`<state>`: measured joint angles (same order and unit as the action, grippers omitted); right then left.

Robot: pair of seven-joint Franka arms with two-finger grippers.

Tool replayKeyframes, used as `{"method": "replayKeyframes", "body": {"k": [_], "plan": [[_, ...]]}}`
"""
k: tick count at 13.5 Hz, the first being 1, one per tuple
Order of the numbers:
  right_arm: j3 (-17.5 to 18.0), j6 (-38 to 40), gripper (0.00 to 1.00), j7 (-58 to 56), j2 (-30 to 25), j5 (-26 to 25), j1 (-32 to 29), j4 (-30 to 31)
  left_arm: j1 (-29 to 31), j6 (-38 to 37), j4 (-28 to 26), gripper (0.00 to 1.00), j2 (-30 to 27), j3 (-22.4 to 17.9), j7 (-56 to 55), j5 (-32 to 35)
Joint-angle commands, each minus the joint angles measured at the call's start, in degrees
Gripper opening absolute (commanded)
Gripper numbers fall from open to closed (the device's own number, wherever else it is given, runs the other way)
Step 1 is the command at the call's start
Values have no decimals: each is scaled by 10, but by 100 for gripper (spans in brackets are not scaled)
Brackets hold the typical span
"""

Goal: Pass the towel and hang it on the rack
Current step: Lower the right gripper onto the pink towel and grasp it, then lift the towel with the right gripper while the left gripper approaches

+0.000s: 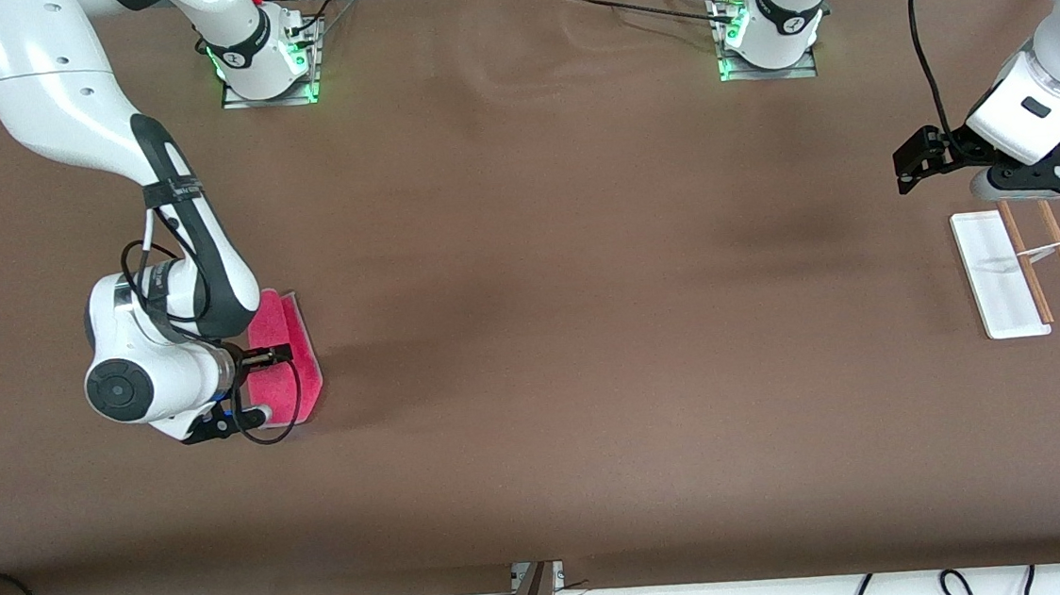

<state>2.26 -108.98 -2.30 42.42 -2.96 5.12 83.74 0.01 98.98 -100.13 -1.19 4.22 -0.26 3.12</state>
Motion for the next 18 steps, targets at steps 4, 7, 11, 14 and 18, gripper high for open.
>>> {"method": "replayKeyframes", "body": {"k": [4, 7, 11, 14, 18], "plan": [[3, -68, 100, -5, -10, 5, -4, 73, 3, -12, 17, 100, 8, 3, 5, -14], [2, -84, 63, -6, -10, 5, -5, 85, 3, -12, 17, 100, 8, 3, 5, -14], [2, -76, 0, -3, -14, 6, -6, 82, 3, -12, 17, 100, 8, 3, 6, -14], [2, -76, 0, 2, -22, 7, -6, 80, 3, -12, 17, 100, 8, 3, 6, -14], [4, -74, 0, -2, -75, 7, 2, 66, 3, -12, 17, 100, 9, 3, 7, -15]]}}
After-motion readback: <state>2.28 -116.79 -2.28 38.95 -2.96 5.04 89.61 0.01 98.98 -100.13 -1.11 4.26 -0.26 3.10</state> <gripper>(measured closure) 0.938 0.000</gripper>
